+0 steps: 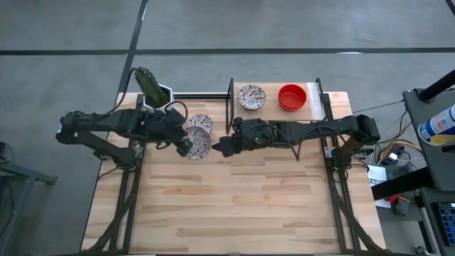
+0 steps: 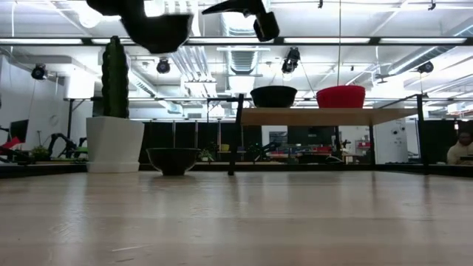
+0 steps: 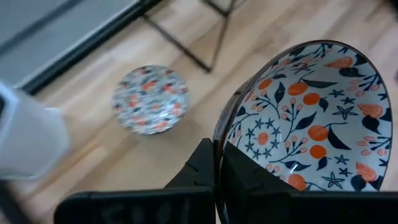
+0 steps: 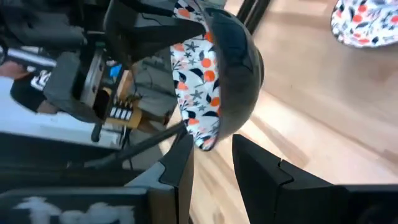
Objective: Pick & Place Mini bowls
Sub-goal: Stack the white patterned bowl on top of the other white patterned bowl on the shelf
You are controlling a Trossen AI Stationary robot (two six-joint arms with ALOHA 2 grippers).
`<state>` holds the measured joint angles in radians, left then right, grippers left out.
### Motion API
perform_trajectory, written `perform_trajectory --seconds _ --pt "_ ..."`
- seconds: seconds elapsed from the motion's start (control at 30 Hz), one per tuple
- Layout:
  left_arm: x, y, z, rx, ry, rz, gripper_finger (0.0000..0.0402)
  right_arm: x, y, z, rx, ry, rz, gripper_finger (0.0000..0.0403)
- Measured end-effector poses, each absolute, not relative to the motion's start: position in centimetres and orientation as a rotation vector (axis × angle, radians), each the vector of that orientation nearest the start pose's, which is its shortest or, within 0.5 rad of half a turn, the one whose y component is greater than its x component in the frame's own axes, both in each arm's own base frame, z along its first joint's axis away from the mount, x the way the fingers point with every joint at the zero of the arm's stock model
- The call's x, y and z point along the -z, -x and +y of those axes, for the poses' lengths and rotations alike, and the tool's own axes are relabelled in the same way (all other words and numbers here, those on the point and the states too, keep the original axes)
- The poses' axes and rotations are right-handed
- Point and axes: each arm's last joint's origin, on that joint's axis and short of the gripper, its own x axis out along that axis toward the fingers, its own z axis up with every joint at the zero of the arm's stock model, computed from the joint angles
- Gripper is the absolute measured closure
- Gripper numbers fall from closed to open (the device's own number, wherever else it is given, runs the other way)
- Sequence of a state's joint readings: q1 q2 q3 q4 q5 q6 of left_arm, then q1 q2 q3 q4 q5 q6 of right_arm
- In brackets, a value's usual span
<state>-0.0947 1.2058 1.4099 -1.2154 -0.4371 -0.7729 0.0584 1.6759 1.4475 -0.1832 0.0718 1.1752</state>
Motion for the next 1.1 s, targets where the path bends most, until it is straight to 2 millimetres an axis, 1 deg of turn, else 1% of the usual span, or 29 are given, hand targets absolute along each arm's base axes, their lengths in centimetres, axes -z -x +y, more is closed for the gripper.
perform_trajectory --seconds 0.1,0.23,0.4,0.67,1.1 --pt "-37.8 -20.7 -0.4 -0.729 0.383 0.870 0.0397 -32.8 -39.3 2.5 0.302 -1.109 0.284 0.0296" --pt "-37.6 -21.2 -0.2 -0.820 0.340 0.895 0.0398 -32.5 -39.4 3.1 0.430 -1.060 0.191 0.0296" --pt "-38.4 -21.6 -0.2 -0.796 0.356 0.835 0.0398 -32.7 -39.1 3.4 0.573 -0.963 0.088 0.0296" --pt "-39.0 -22.1 -0.1 -0.770 0.340 0.789 0.0398 -32.7 -39.2 2.9 0.588 -0.933 0.086 0.0296" --pt "-39.5 -22.9 -0.1 -0.722 0.358 0.715 0.0398 -32.6 -39.2 2.4 0.594 -0.968 0.080 0.0296"
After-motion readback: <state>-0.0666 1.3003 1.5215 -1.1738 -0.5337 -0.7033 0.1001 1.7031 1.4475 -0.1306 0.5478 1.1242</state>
